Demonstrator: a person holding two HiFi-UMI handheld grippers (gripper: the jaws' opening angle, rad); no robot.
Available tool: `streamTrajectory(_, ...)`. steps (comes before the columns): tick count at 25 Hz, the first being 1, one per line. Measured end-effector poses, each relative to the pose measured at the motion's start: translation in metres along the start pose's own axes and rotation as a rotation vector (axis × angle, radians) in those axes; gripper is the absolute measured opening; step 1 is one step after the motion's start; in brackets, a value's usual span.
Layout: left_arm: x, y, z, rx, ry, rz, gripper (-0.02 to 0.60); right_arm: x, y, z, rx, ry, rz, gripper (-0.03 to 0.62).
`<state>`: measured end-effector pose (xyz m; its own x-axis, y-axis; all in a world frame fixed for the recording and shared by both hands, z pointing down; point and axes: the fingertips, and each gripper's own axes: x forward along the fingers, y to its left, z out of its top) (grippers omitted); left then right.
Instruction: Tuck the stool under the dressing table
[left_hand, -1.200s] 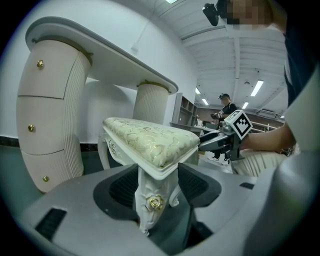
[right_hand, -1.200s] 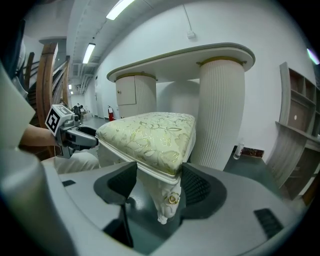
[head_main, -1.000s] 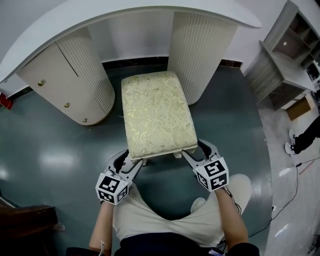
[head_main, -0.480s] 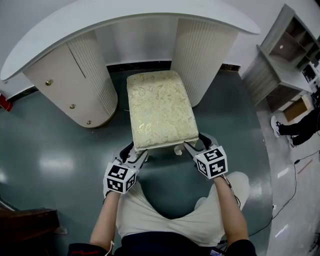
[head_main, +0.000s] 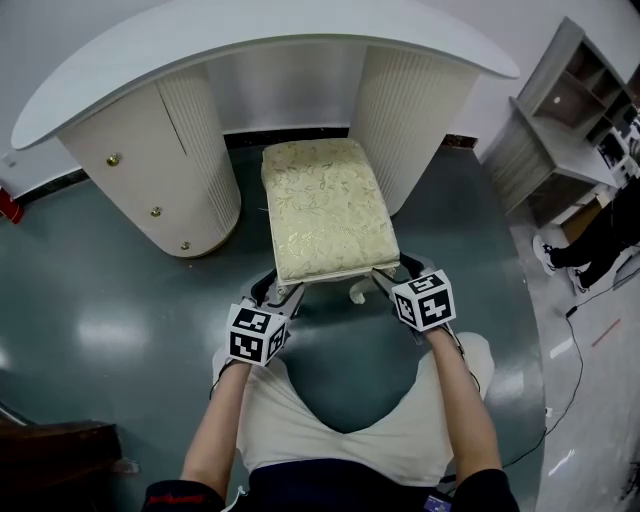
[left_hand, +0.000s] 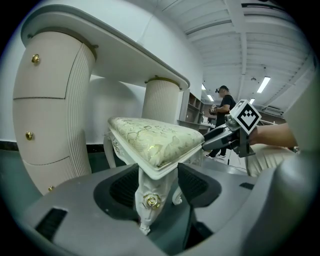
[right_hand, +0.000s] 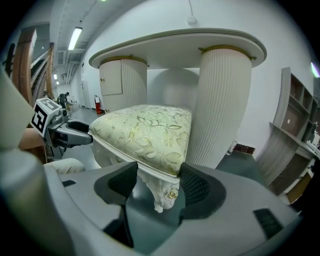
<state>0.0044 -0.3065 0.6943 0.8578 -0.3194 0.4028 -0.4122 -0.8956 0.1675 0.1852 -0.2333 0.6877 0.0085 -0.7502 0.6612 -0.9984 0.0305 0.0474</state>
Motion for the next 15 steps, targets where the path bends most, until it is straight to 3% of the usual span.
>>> streamTrajectory(15, 0.0022, 0.0022, 0.0019, 0.009, 0.102, 0.012, 0.249, 0.0036, -0.0026, 0.0053, -0.012, 0.184, 0.003, 0.275)
